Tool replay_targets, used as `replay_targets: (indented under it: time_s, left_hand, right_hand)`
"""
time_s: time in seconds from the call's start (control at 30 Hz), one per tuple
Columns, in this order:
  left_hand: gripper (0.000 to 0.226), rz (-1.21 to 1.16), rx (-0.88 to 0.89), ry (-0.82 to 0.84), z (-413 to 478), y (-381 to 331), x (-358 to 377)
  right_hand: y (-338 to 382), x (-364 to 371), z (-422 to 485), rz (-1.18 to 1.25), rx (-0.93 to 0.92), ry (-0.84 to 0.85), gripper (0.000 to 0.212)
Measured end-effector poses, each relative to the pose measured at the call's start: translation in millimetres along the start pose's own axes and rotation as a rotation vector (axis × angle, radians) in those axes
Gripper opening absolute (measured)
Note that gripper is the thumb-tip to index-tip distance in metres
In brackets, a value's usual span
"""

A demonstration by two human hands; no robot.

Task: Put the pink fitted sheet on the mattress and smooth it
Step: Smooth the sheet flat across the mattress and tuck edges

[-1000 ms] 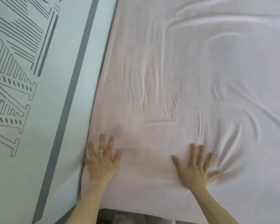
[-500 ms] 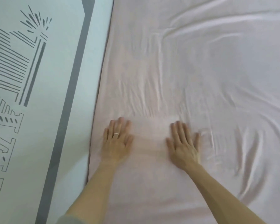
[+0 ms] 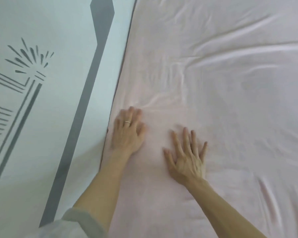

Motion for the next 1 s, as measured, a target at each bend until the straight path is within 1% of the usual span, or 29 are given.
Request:
replay_targets:
  time_s: [0.03, 0.07, 0.13, 0.2, 0.33, 0.43, 0.5, 0.57, 0.6, 0.67, 0.77, 0.87, 0.93, 1.0]
  left_hand:
    - [0.065, -0.081, -0.108, -0.003, 10, 16, 5]
    - [0.066, -0.192, -0.181, 0.003, 18, 27, 8]
    - [0.072, -0.369, -0.210, -0.004, 27, 32, 12]
    - [0.076, -0.454, -0.242, 0.004, 27, 33, 13]
    - [0.076, -0.580, -0.332, 0.096, 17, 37, 12]
    - [0.072, -0.518, -0.343, 0.102, -16, 33, 12]
    - [0.069, -0.426, -0.340, 0.091, -56, 29, 12]
    - [0.066, -0.333, -0.294, 0.049, -106, 25, 11]
    - [0.066, -0.283, -0.283, 0.008, -128, 26, 13]
    - [0.069, -0.226, -0.288, -0.011, -182, 22, 18]
    - [0.069, -0.239, -0.302, 0.035, -252, 21, 24]
    - [0.063, -0.157, -0.302, 0.042, -307, 14, 14]
    - [0.066, -0.108, -0.217, 0.027, -323, -7, 1]
    - [0.072, -0.111, -0.104, 0.069, -326, -41, -10]
  right_hand:
    - [-2, 3, 5, 0.002, 0.010, 0.006, 0.067]
    - [-4, 4, 8, 0.005, 0.015, -0.013, 0.067]
    - [-7, 4, 10, 0.008, 0.020, -0.041, 0.067]
    - [-7, 7, 8, 0.020, 0.032, -0.026, 0.066]
    - [-5, 4, 7, 0.046, 0.029, 0.000, 0.065]
    - [-5, 2, 0, 0.040, 0.040, 0.021, 0.069]
    - [-10, -2, -18, 0.015, 0.066, 0.073, 0.078]
    - [-30, -11, -53, -0.016, 0.138, 0.107, 0.086]
    - [-44, -15, -69, -0.029, 0.190, 0.114, 0.088]
    - [-83, -28, -120, -0.034, 0.346, 0.149, 0.090]
    - [-135, -47, -204, -0.043, 0.586, 0.201, 0.094]
    - [-155, -72, -279, -0.051, 0.767, 0.227, 0.107]
    - [-150, -80, -297, -0.044, 0.772, 0.240, 0.116]
    - [-126, -77, -292, -0.064, 0.605, 0.288, 0.116]
Point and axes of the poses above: each hand's wrist, its own z-axis towards the middle knuckle, its own x-axis out of the palm, y = z × x, the point moved 4 cm from there along z, towards the middle knuckle, and after that the axes turned 12 degrees about z, right-handed, at the moved point
